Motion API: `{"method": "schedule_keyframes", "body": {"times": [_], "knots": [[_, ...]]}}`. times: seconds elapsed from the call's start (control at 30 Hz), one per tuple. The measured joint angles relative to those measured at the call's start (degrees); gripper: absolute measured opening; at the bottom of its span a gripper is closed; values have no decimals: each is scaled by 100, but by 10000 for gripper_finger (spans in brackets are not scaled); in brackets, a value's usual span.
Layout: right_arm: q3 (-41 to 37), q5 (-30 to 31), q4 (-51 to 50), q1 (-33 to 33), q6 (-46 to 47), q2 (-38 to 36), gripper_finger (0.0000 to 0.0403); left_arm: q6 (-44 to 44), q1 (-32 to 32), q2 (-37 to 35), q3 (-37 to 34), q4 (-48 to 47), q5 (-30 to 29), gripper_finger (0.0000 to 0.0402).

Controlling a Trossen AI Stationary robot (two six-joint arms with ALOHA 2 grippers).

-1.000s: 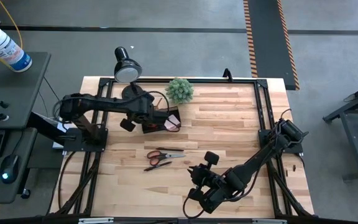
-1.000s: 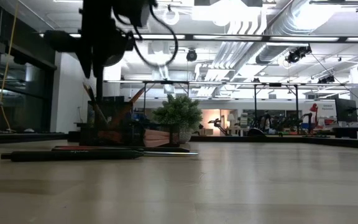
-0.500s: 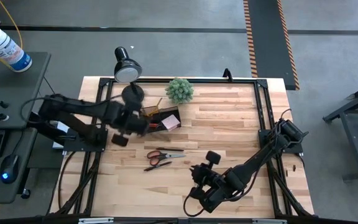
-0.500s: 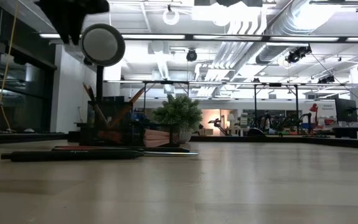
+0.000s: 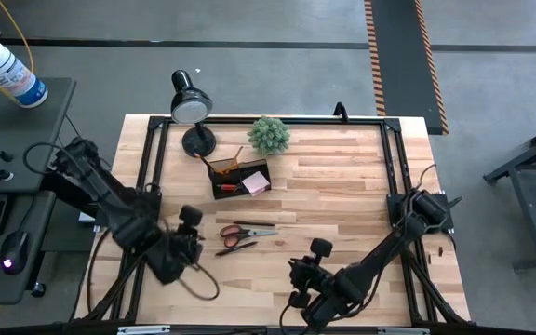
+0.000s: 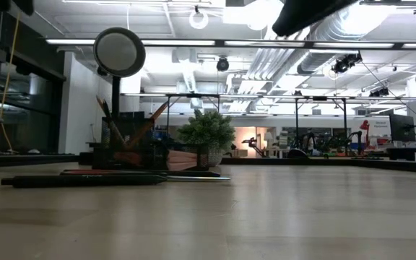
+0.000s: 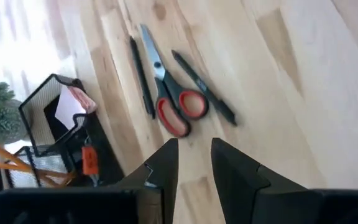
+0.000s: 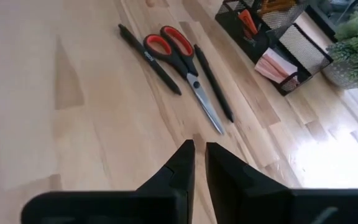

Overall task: Pick and place office supplies into organizer
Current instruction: Put the bottom pen into the desktop organizer

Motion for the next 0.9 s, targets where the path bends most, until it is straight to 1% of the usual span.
{"method": "schedule_keyframes", "body": {"times": [0.1,0.2,0.3,0.47,0.53,0.63,0.77,0.9], "knots": [[0,65,-62,-1,-4,117,32,-778,-487,-1,-647,588,-640,85],[0,77,-152,-39,-11,234,29,-1816,-839,-1,-1382,1120,-1053,85],[0,141,-228,-110,-13,323,26,-2659,-1054,-1,-2105,1993,-1338,85],[-2,273,-248,-262,-150,347,27,-3177,-1229,-1,-3000,3774,-1827,85],[-2,301,-249,-319,-182,347,28,-3190,-1243,-1,-3292,4516,-1852,85],[-2,303,-241,-397,-258,347,26,-3256,-1242,92,-3668,5332,-1800,85],[-2,276,-237,-443,-266,347,23,-3444,-1238,442,-3889,6004,-1871,85],[-2,273,-223,-436,-262,347,27,-3919,-1238,941,-3901,6040,-1994,85]]}}
